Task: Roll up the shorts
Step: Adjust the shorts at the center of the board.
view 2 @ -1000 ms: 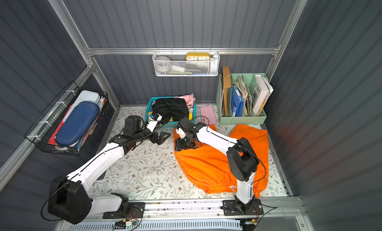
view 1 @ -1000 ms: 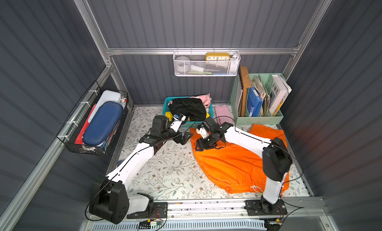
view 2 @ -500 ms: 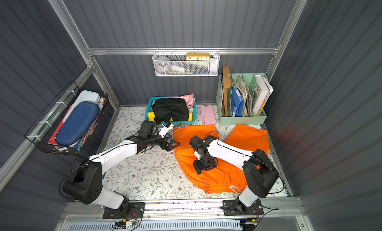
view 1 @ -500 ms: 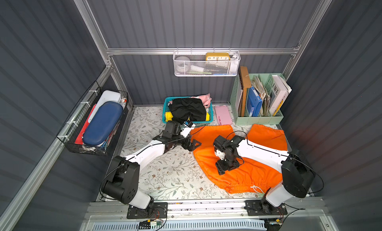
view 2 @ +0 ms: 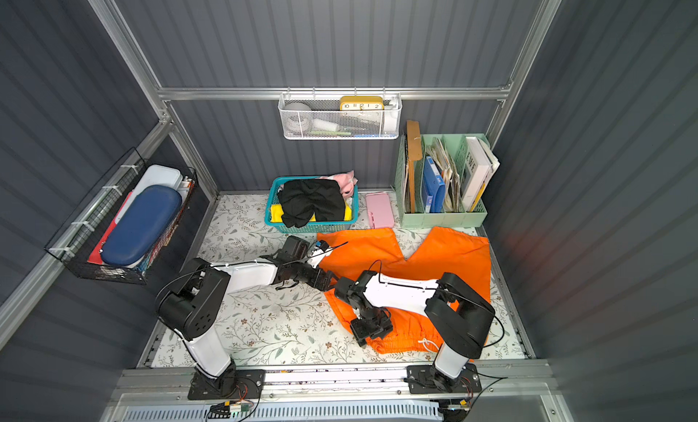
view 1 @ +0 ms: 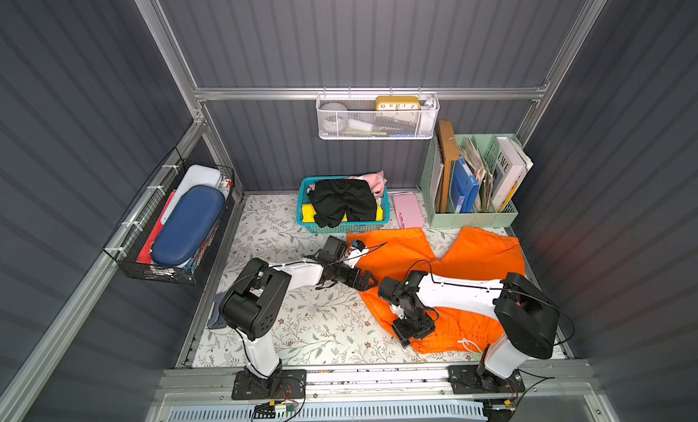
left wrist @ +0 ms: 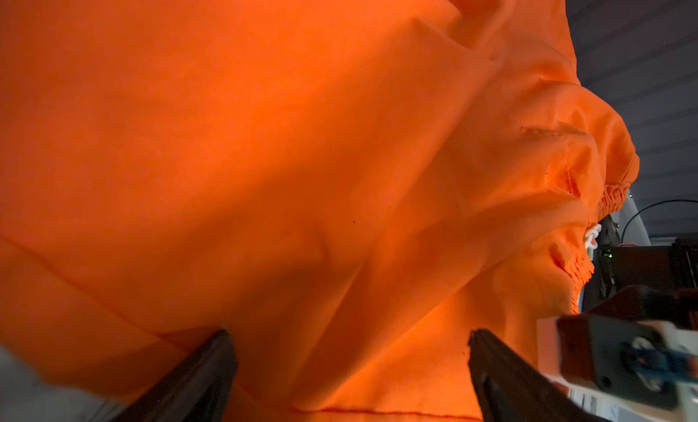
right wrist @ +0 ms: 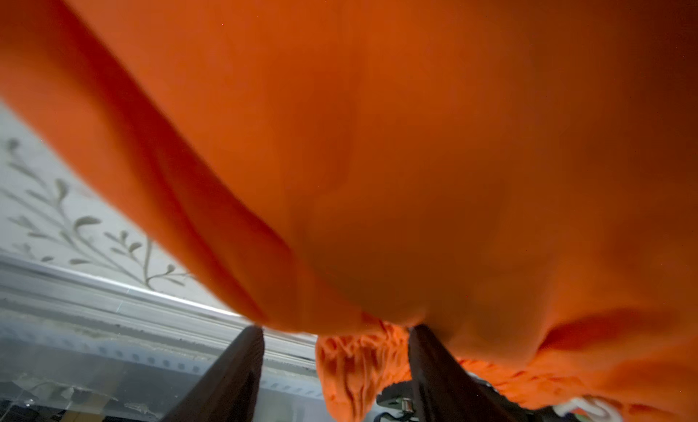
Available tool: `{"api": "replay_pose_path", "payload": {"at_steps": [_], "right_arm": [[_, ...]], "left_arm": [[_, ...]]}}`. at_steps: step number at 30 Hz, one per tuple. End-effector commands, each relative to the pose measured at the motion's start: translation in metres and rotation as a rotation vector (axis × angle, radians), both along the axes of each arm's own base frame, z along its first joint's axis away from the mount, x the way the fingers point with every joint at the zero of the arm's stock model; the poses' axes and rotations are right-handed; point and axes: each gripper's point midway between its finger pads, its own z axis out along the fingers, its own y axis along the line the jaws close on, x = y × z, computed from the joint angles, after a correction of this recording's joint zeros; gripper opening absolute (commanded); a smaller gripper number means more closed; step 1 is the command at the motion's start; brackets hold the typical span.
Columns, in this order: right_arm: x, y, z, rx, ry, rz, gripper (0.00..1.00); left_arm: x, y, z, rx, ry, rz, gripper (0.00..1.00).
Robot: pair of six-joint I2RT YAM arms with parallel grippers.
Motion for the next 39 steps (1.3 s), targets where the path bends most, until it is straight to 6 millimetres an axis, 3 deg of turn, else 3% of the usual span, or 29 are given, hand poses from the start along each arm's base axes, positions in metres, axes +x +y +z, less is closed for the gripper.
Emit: {"api": "replay_pose_path", "payload": {"at_steps": [1, 4, 7, 13, 20, 22, 24, 26, 29, 32, 35, 37, 39], "right_arm": [[-0.001, 0.003, -0.010, -0.012, 0.007, -0.036, 0.44], [0.006, 0.019, -0.011, 0.029, -0.002, -0.023, 0.16], [0.012, 0.044, -0.006, 0.099, -0.014, 0.020, 0.00], [0.017, 0.100, 0.005, 0.263, 0.001, 0.101, 0.00], [0.012, 0.176, 0.029, 0.486, 0.043, 0.235, 0.00], [0.016, 0.194, 0.036, 0.534, 0.046, 0.246, 0.09], [0.021, 0.204, 0.044, 0.572, 0.023, 0.247, 0.32], [0.030, 0.206, 0.055, 0.603, -0.026, 0.246, 0.46], [0.053, 0.190, 0.074, 0.635, -0.122, 0.191, 0.56], [0.089, 0.154, 0.098, 0.643, -0.241, 0.087, 0.60], [0.138, 0.091, 0.120, 0.596, -0.408, -0.108, 0.63], [0.169, 0.030, 0.130, 0.522, -0.541, -0.259, 0.67], [0.187, -0.022, 0.132, 0.453, -0.623, -0.393, 0.69]], "left_arm": [[-0.006, 0.015, -0.032, 0.117, 0.109, 0.071, 1.00], [-0.009, 0.027, -0.043, 0.178, 0.148, 0.111, 1.00], [-0.007, 0.050, -0.047, 0.213, 0.174, 0.196, 1.00], [0.009, 0.116, -0.030, 0.183, 0.190, 0.376, 1.00], [0.023, 0.156, -0.009, 0.249, 0.150, 0.480, 1.00], [0.031, 0.165, -0.002, 0.237, 0.124, 0.513, 1.00], [0.041, 0.166, 0.013, 0.216, 0.079, 0.527, 1.00], [0.051, 0.163, 0.033, 0.185, 0.016, 0.528, 1.00], [0.069, 0.161, 0.071, 0.150, -0.108, 0.522, 1.00], [0.081, 0.155, 0.117, 0.113, -0.275, 0.450, 1.00], [0.086, 0.138, 0.161, 0.020, -0.371, 0.369, 1.00], [0.083, 0.121, 0.178, -0.009, -0.403, 0.309, 1.00], [0.077, 0.098, 0.184, -0.011, -0.425, 0.240, 1.00]]}}
